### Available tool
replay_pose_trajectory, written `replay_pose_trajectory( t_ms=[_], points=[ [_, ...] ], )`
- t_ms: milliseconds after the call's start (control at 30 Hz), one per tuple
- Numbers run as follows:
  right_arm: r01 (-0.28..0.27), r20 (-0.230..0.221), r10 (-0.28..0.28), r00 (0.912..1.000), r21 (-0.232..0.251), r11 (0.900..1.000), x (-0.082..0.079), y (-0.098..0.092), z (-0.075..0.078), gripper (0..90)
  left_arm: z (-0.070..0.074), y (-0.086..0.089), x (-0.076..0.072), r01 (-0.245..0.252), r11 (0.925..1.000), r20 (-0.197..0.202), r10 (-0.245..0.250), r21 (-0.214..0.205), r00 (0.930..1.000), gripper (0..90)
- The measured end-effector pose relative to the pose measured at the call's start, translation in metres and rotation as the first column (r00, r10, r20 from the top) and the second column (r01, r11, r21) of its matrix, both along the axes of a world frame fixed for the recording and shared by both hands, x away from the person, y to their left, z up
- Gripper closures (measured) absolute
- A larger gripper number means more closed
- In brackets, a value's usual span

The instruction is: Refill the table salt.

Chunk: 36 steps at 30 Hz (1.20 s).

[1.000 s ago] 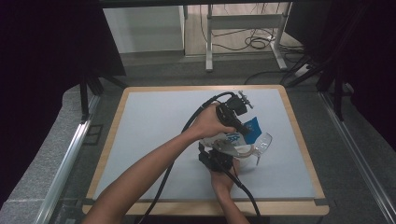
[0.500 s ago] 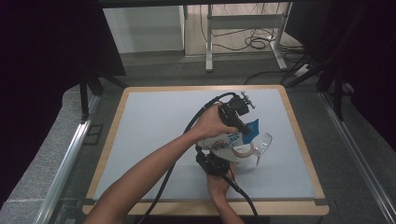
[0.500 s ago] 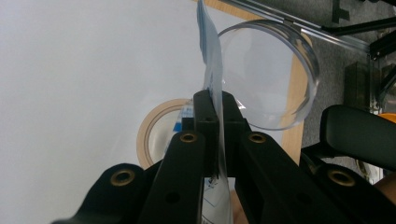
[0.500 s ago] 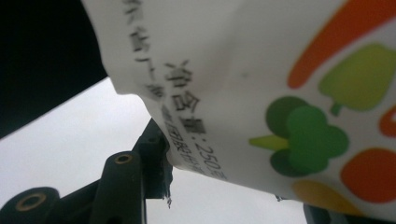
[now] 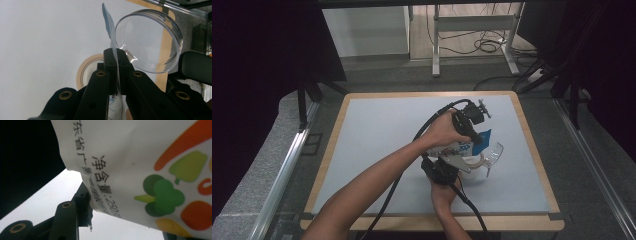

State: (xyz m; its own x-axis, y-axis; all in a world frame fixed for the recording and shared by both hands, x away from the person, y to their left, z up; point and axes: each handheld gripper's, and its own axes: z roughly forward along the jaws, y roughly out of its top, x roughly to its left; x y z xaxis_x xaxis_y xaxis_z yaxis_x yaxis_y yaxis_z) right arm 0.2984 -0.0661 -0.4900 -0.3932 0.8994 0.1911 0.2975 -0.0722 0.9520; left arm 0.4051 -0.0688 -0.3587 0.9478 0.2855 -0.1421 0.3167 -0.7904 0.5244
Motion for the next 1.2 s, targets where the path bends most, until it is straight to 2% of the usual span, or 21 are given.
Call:
replay_pose_trajectory(
  t_ms=[100,500,800,1200],
  points=[
    [0.01,-0.001,-0.01,1.0,0.029,0.9995,0.0009,0.001,0.0025,50.5,0.0019,-0.0016,0.0006,0.002,0.9999,0.001,-0.002,0.012,1.0,90.0],
    [0.022,0.003,-0.022,0.9998,0.056,0.9982,0.0045,0.0073,0.0079,50.5,0.0055,0.001,0.0029,0.009,0.9995,0.005,-0.009,0.031,0.9999,89.9],
    [0.045,-0.012,-0.045,0.9989,0.09,0.9949,0.0061,0.0051,0.0081,50.3,0.0029,-0.0073,0.0028,0.022,0.9986,-0.001,-0.022,0.048,0.9998,90.0],
    [0.051,0.001,-0.051,0.9987,0.063,0.9967,0.0051,0.0027,0.009,50.3,0.0038,-0.0076,0.0026,0.027,0.9989,-0.002,-0.027,0.037,0.9996,89.9]
  ],
)
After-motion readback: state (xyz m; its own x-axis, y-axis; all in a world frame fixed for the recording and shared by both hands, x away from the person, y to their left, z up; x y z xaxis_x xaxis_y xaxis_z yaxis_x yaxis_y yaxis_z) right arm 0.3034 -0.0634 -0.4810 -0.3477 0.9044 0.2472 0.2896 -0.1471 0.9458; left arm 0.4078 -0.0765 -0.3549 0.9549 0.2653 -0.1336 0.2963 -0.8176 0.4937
